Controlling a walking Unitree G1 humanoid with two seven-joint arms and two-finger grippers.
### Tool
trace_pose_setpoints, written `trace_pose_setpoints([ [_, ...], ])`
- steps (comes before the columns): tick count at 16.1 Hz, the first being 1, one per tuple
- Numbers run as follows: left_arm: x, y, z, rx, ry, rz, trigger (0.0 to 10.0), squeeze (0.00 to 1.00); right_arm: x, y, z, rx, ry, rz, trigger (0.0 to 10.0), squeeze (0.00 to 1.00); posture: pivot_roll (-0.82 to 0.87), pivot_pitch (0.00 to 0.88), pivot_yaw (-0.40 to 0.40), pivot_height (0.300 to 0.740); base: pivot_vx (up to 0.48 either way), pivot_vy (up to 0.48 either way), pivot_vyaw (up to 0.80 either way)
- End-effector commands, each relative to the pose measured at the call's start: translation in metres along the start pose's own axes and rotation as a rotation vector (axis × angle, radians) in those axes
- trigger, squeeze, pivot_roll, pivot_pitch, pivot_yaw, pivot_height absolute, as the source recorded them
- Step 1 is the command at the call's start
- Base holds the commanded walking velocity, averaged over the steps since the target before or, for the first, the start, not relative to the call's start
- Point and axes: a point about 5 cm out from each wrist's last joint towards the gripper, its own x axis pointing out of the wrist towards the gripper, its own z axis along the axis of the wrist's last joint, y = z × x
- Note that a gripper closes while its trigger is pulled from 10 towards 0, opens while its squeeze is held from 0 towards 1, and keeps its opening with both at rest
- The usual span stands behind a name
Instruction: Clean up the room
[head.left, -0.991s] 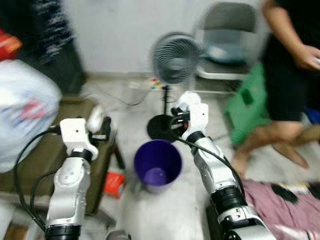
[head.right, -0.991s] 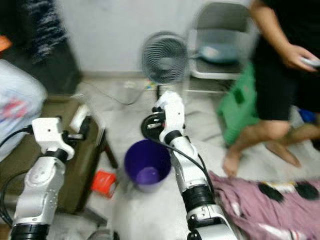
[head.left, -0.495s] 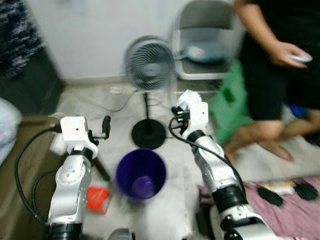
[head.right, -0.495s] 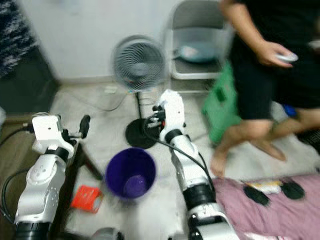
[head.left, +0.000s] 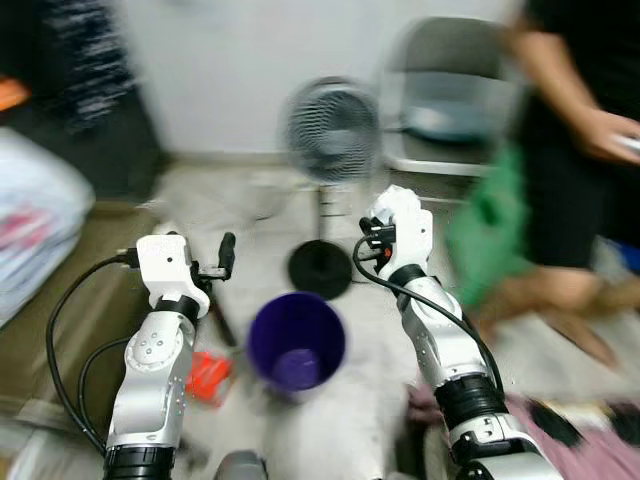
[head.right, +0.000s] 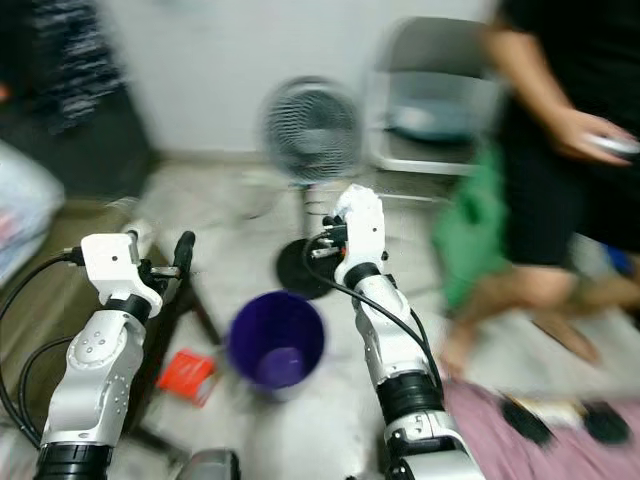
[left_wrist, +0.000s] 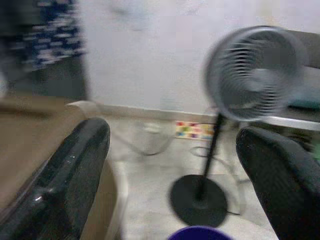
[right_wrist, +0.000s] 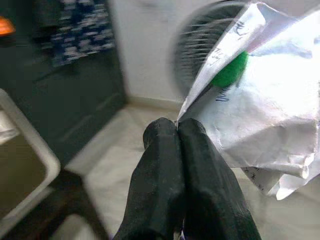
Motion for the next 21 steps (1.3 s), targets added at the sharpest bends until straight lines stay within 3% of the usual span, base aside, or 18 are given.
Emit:
trace_pose_setpoints([
  [1,-0.001,0.001,0.0,0.015,0.007,-0.011,10.0,0.0,0.002,0.001,0.004,-0.003,-0.017,0.004,10.0,0.0,0.06,0.038,0.003,0.74,0.0,0.0,0.8],
  [7,-0.003,0.01,0.0,0.043,0.008,-0.017,10.0,0.0,0.004,0.003,0.003,-0.009,-0.012,-0.003,10.0,0.0,0.07,0.044,0.003,0.74,0.0,0.0,0.41],
  [12,-0.009,-0.005,0.007,-0.026,-0.043,-0.177,10.0,0.0,0.004,-0.001,0.003,-0.016,-0.008,-0.028,10.0,0.0,0.06,0.044,0.001,0.74,0.0,0.0,0.0],
  [15,-0.012,-0.01,0.007,-0.002,-0.038,-0.249,10.0,0.0,0.005,-0.002,0.004,-0.018,-0.009,-0.032,10.0,0.0,0.06,0.042,0.002,0.74,0.0,0.0,0.0],
  [17,-0.017,-0.015,0.004,0.071,-0.03,-0.293,10.0,0.0,0.006,-0.002,0.004,-0.017,-0.013,-0.035,10.0,0.0,0.06,0.046,0.004,0.74,0.0,0.0,0.22],
  [21,-0.017,-0.015,0.005,0.059,-0.031,-0.326,10.0,0.0,0.005,-0.002,0.004,-0.011,-0.011,-0.039,10.0,0.0,0.06,0.05,0.003,0.74,0.0,0.0,0.7],
])
